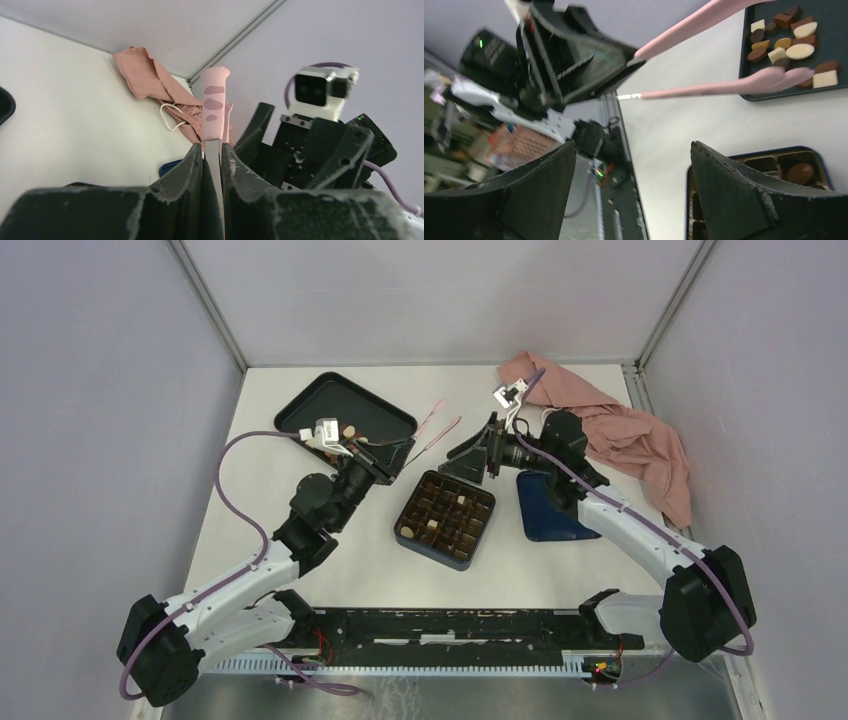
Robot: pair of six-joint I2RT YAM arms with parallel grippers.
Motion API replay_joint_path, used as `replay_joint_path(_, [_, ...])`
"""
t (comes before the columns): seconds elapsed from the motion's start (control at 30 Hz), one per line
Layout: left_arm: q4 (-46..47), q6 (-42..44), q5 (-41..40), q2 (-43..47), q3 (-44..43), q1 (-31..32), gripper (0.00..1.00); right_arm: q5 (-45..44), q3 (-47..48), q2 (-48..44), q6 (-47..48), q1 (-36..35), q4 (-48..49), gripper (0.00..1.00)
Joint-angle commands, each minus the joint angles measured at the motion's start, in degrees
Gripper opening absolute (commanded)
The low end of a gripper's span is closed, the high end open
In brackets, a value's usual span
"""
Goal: Pack the chocolate
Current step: Adjust the clamp.
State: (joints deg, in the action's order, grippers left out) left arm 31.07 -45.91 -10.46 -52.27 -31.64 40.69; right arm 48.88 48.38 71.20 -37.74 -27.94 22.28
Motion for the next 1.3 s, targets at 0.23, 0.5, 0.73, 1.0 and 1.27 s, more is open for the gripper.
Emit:
replay_joint_path(0.23, [8.3, 8.8, -3.2, -3.2, -5.0, 4.2, 0.02, -12.8, 3.4, 5.3, -26.1, 0.2, 7.0, 0.84])
replay_joint_path(0.5, [8.4, 8.5, -3.0, -3.1, -5.0, 5.1, 0.02, -14.8, 1.9, 6.5, -30.5, 0.6, 10.3, 0.77])
replay_joint_path(0.73, [5.6, 14.0, -3.3, -3.2, -7.1, 6.3, 0.02, -19.4, 6.4, 7.1, -24.4, 0.7, -5.4, 0.68])
replay_joint_path(1.0, [-0.6, 24.4, -3.5, -5.1, -10.6, 8.3, 0.02, -20.8, 6.7, 7.2, -23.9, 1.3, -6.9, 0.6])
replay_joint_path(1.27, [-4.0, 35.4, -6.1, -7.9, -14.2, 12.0, 0.02, -20.0, 6.2, 8.6, -25.9, 1.4, -5.7, 0.49])
